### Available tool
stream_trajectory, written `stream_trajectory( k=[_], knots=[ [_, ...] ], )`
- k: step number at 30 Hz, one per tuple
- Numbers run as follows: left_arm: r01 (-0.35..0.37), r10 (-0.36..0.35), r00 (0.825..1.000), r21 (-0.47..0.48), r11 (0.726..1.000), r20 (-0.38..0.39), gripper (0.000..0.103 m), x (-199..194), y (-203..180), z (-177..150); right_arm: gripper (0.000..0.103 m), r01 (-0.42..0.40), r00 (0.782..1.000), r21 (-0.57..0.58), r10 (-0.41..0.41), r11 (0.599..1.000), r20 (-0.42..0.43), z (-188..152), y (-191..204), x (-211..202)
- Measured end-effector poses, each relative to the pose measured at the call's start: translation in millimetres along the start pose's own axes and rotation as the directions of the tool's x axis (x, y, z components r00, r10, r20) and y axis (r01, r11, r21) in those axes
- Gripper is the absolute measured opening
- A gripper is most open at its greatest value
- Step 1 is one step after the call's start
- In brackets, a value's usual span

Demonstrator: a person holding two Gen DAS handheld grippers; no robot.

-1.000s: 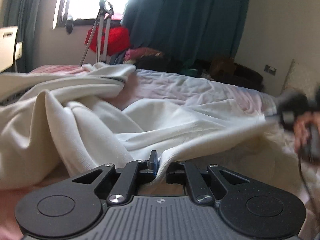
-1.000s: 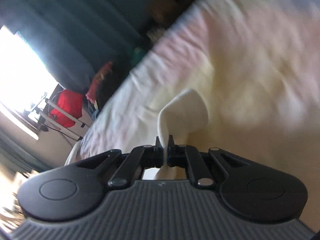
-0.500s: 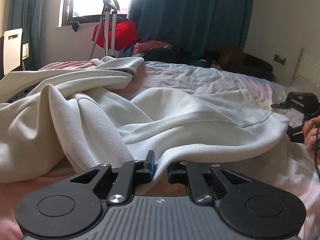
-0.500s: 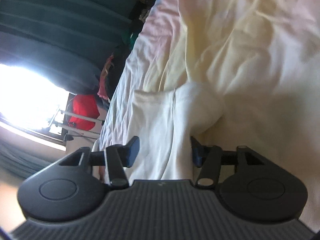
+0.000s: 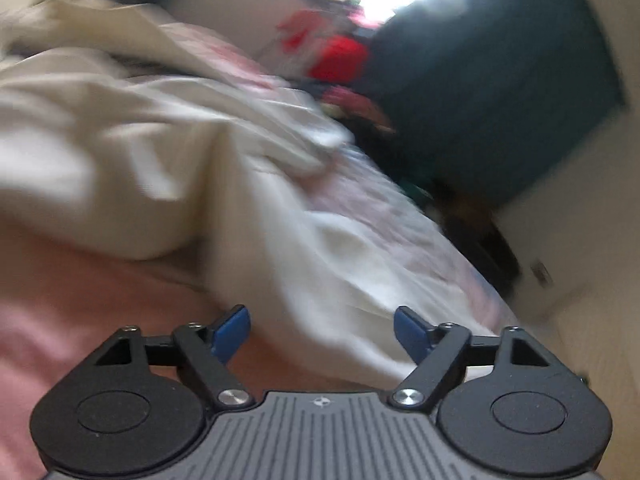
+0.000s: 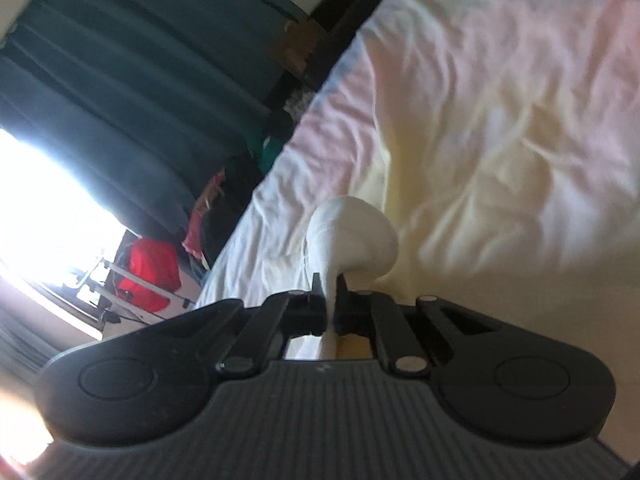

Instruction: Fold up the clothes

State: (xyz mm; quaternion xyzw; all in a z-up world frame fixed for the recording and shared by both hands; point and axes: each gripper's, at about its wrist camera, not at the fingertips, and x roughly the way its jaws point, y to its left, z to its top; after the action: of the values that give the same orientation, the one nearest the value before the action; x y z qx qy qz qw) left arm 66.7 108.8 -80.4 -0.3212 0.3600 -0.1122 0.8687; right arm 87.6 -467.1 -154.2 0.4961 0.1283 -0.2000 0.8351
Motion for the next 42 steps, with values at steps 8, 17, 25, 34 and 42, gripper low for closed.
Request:
stream_trajectory(
  k=[8,17,25,34,42],
  knots=[
    [-0.127,0.224,0.964,-0.496,0.859,0.141,0.082,-21.6,92.2,31.4,0.006,0.009,0.997,0.011,-0.01,1.0,0.077,9.3,-7.5,6.3],
    [-0.09,0.36,0.907,-0.735,0.672,0.218,0.04,-50.4,145.6,49.5,0.005,0.132,0.969,0.004,-0.13,0.991,0.21,27.1,-16.3,-10.0],
    [-0.108,0.318,0.91,-0.586,0.803,0.268,0.007,-114.1,126.7,95.7,0.005,0.192,0.941,-0.02,-0.178,0.981,0.288,26.0,-13.6,-32.2],
    [-0.126,0.267,0.942,-0.524,0.843,0.203,0.007,-155.4,138.1,123.3,0.005,0.258,0.893,0.048,-0.257,0.965,0.37,48.1,-37.6,-84.1],
    [-0.292,0.358,0.926,-0.368,0.883,0.123,0.011,-129.7,148.6,99.0,0.009,0.464,0.848,0.073,-0.467,0.883,0.249,51.2,-62.1,-90.2]
  ],
)
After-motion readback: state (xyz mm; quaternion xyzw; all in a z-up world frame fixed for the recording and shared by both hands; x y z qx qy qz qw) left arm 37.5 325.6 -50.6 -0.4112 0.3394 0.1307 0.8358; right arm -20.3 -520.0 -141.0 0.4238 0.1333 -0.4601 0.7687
